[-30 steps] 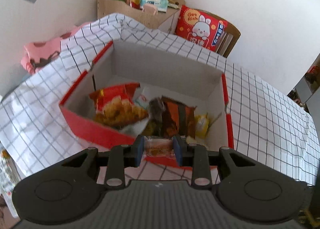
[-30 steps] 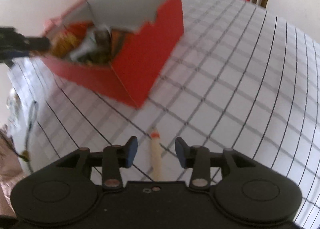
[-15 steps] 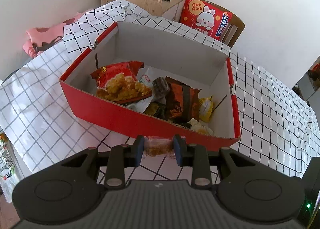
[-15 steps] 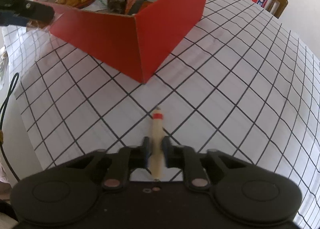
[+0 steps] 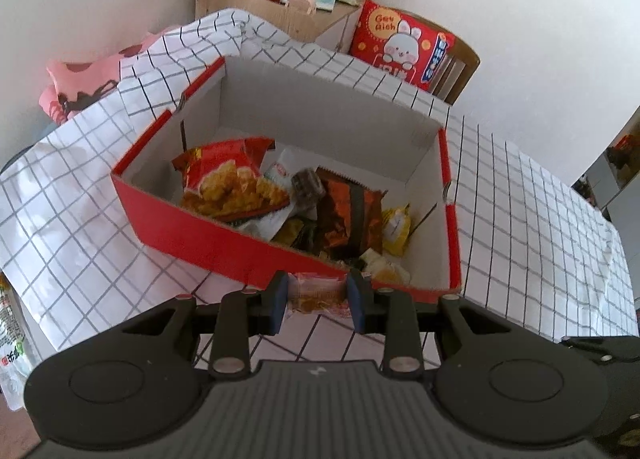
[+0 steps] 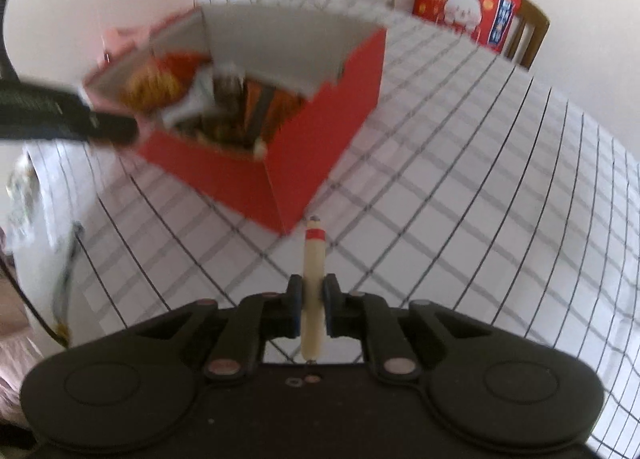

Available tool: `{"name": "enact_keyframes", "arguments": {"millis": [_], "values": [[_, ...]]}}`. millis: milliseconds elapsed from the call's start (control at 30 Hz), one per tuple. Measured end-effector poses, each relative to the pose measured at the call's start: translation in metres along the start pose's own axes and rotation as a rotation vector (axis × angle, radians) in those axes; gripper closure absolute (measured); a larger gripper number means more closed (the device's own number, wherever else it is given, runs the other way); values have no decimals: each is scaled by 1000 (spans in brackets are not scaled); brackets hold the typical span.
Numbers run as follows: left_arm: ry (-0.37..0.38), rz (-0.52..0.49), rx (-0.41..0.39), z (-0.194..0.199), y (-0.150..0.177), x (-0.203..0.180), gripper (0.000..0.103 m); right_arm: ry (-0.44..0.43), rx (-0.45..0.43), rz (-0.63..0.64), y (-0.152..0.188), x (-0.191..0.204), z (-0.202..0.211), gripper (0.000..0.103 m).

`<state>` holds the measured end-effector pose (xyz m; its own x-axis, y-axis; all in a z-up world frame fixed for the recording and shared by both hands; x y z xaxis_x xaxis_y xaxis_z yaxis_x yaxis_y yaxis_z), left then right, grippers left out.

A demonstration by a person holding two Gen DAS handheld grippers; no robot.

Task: Organize snacks
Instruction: 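Carry the orange wrapped candy and stick snack over the box with both tools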

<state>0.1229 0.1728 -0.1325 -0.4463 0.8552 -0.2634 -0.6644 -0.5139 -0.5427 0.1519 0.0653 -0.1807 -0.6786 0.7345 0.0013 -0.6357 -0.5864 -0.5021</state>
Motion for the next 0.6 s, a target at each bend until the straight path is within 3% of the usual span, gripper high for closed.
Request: {"name": "enact_keyframes", "arguments": {"millis": [267, 600], "values": [[7, -13, -63, 12, -27, -5, 73, -38, -134, -11, -51, -2, 34, 95], [0, -68, -110, 10, -60, -16, 72, -61, -219, -14, -98, 5, 39, 95]]}}
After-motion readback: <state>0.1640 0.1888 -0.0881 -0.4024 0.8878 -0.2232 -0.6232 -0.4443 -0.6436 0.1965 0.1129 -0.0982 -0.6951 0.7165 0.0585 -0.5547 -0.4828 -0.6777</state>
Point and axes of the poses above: each gripper's, at about its wrist camera, not at the fingertips, and z roughly against the way its jaws point, x to its left, y to its underside, the point moved 9 cm from there along -z, roughly the way its jaws point, and after that the axes turned 5 degrees about z, right-handed, at the moved point
